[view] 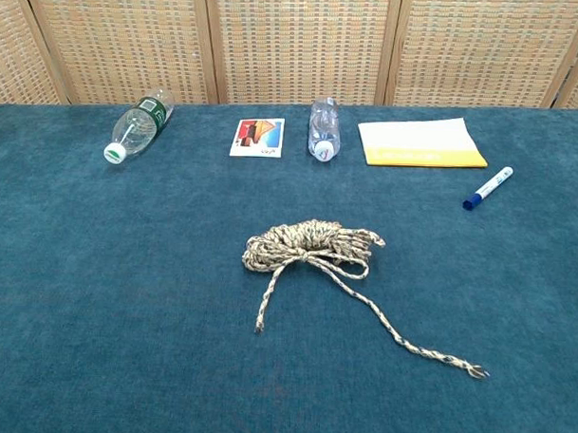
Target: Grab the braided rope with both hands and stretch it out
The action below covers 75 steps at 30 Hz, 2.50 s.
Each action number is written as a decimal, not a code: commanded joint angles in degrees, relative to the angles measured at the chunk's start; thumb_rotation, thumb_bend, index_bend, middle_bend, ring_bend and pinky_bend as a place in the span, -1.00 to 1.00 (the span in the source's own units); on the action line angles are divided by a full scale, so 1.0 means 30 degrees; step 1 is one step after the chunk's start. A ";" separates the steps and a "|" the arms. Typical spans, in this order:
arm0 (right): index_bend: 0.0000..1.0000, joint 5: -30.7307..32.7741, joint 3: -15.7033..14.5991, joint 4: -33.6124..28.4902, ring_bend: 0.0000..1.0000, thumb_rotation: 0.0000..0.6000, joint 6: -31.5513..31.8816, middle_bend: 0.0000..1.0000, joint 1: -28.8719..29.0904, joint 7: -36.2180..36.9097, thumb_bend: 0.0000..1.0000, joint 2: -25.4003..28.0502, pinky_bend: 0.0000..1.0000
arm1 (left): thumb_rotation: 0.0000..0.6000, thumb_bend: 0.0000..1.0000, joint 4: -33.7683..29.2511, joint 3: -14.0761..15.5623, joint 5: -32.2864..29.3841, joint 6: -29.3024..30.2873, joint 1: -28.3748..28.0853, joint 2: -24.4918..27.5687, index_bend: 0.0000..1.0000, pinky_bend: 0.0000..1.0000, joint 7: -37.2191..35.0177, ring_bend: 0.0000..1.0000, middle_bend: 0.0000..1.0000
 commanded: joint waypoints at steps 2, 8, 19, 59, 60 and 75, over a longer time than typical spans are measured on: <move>-1.00 0.0070 -0.0016 0.0023 -1.00 1.00 -0.0141 -1.00 0.0050 0.0048 -1.00 0.0001 -1.00 | 1.00 -1.00 0.0014 0.0020 0.0028 -0.0016 0.0000 0.0010 -1.00 -1.00 -0.0035 -1.00 -1.00; -1.00 0.0048 -0.0400 -0.0273 -1.00 1.00 -0.1279 -1.00 0.0506 0.1243 -1.00 0.0318 -1.00 | 1.00 -1.00 -0.0004 0.0049 0.0038 -0.0128 -0.0034 0.0022 -1.00 -1.00 -0.0051 -1.00 -1.00; -0.45 0.1681 0.0504 -0.0593 -1.00 1.00 -0.7194 -1.00 0.4290 0.1860 -0.87 -0.0532 -1.00 | 1.00 -1.00 -0.0011 -0.0141 -0.0426 -0.0586 -0.0250 -0.0310 -1.00 -1.00 0.0529 -1.00 -1.00; -0.07 1.1893 0.0281 0.1860 -1.00 1.00 -0.9860 -1.00 0.9177 -0.6955 -0.40 -0.7643 -1.00 | 1.00 -0.99 0.0179 -0.0660 -0.2663 -0.2001 -0.1253 -0.1250 -1.00 -1.00 0.1944 -1.00 -1.00; -0.07 1.1925 0.0224 0.1947 -1.00 1.00 -0.9835 -1.00 0.9210 -0.6971 -0.40 -0.7741 -1.00 | 1.00 -0.99 0.0170 -0.0658 -0.2672 -0.1989 -0.1255 -0.1247 -1.00 -1.00 0.1922 -1.00 -1.00; -0.04 1.2272 -0.0224 0.2609 -1.00 1.00 -0.9618 -1.00 0.9682 -0.6867 -0.34 -0.8418 -1.00 | 1.00 -0.99 0.0180 -0.0699 -0.2972 -0.1932 -0.1338 -0.1224 -1.00 -1.00 0.1711 -1.00 -1.00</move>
